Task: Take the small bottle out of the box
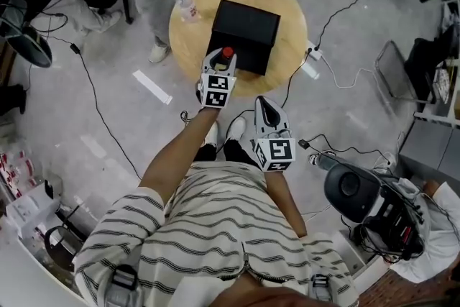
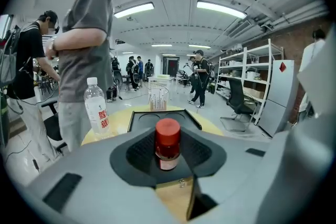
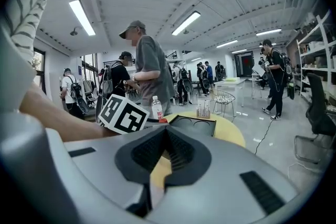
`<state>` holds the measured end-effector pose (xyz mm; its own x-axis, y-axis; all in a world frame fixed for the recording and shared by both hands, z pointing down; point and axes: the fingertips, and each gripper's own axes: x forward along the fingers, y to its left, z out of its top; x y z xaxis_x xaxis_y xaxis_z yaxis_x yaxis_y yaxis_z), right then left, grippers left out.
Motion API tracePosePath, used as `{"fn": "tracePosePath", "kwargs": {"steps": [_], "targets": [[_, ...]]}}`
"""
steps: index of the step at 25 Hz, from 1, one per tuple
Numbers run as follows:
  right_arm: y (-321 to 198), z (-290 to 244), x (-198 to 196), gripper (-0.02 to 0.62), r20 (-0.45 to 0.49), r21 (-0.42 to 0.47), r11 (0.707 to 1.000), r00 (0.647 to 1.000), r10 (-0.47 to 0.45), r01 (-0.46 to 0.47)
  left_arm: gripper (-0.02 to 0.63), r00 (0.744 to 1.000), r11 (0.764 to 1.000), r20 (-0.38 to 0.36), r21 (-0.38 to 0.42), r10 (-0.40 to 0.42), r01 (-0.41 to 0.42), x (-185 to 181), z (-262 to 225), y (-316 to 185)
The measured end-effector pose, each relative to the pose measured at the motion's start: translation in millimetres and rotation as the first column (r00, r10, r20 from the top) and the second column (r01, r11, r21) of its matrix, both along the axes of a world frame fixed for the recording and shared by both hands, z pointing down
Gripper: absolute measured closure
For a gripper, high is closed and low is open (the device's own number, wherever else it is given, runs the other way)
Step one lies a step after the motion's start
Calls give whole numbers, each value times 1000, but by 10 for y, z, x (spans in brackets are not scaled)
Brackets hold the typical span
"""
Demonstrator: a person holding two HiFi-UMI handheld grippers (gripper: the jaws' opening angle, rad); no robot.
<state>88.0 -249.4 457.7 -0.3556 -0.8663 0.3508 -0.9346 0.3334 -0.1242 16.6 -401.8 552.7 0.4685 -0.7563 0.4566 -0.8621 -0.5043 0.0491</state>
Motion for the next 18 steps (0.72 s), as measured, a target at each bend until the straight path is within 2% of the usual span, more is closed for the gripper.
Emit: {"fn": "tracePosePath", "kwargs": {"steps": [8,18], "targets": [[-10,-179,-51,584,10,43,999,1000,-16,15,457,1000,999,-12,37,-10,10,-73,-382,157],[-272,-378,15,584,15,87,996,1000,-26,25,457,999,997,-40,76,1,2,-62,-741,191]]}}
